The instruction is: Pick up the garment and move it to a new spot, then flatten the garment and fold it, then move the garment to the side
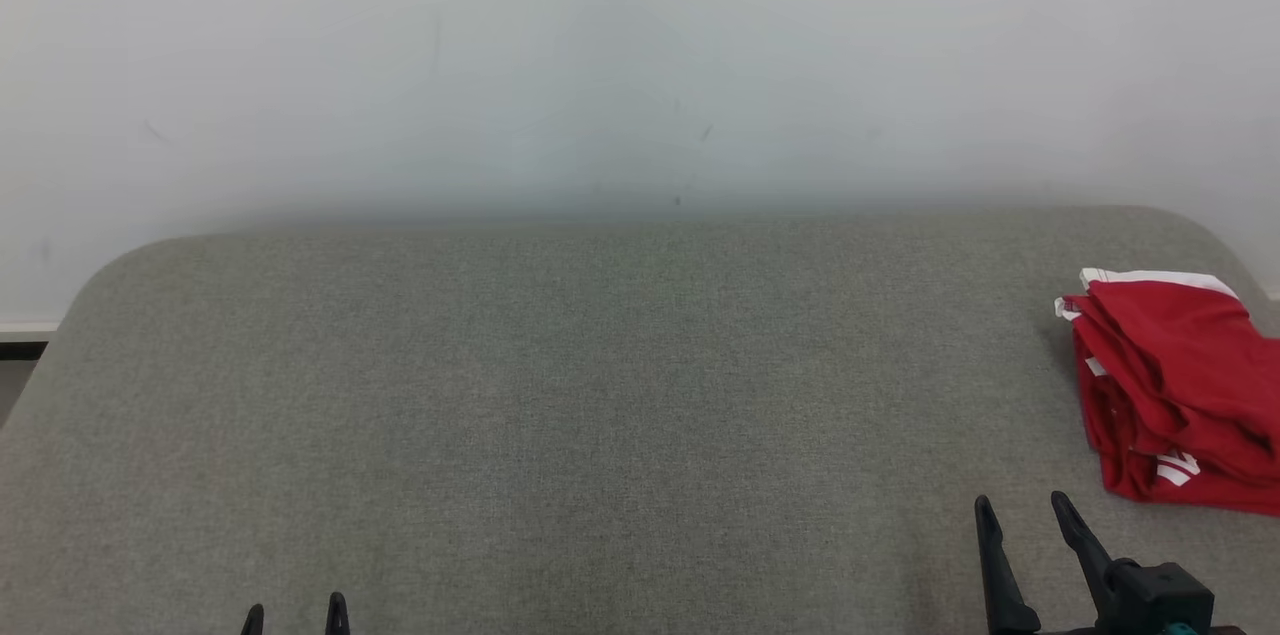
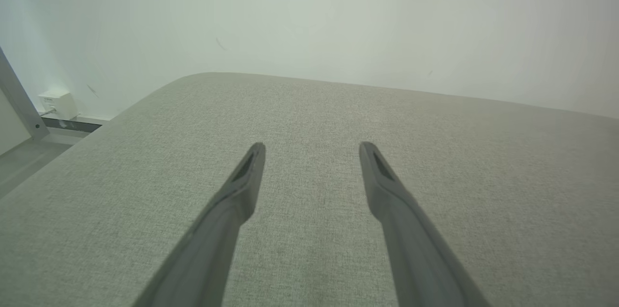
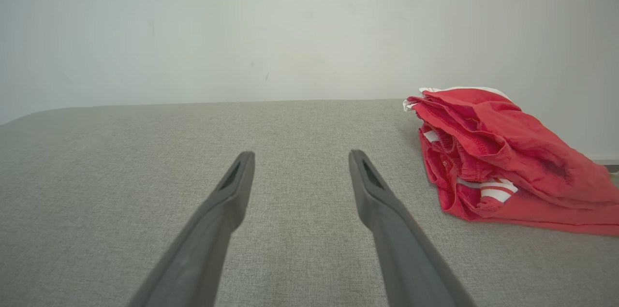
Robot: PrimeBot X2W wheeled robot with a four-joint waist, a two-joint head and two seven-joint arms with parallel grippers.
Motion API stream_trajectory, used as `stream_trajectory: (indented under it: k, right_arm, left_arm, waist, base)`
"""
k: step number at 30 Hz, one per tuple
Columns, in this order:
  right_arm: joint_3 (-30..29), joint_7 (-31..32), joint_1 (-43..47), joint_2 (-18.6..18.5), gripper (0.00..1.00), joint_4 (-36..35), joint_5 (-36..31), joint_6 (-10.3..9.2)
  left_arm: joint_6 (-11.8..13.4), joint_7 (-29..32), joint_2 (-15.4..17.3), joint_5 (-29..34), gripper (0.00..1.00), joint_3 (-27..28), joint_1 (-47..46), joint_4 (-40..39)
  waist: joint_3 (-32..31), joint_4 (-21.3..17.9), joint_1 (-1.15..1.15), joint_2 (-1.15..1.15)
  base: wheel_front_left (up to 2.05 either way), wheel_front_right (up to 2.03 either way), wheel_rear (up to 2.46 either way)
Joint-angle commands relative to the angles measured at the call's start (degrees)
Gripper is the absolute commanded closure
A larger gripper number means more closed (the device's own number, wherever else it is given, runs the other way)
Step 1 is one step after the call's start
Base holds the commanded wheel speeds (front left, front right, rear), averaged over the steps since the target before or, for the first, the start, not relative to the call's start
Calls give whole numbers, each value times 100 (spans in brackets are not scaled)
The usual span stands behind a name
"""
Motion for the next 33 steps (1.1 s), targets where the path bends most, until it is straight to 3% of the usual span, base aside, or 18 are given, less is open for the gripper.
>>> stream_trajectory:
  k: [1, 16, 32, 33]
  right_arm:
    - [-6, -31, 62, 18, 0, 11, -43, -18]
    - [-101, -33, 99, 62, 0, 70, -17, -18]
    - [-156, -24, 94, 73, 0, 42, -55, -18]
    - [-148, -14, 82, 60, 100, 64, -89, 0]
  left_arm:
    - [-9, -14, -7, 23, 0, -4, 82, 12]
    - [-128, -14, -6, -166, 0, 21, 105, -85]
    - [-92, -15, -6, -254, 0, -28, 19, -147]
    - [-112, 3, -1, -183, 100, -25, 10, -114]
  waist:
    - [-38, 4, 1, 1]
    - [-49, 11, 1, 1]
    - [85, 113, 1, 1]
    - [83, 109, 1, 1]
  base:
    - [0, 0, 0]
    - [0, 0, 0]
    - [0, 0, 0]
    - [0, 0, 0]
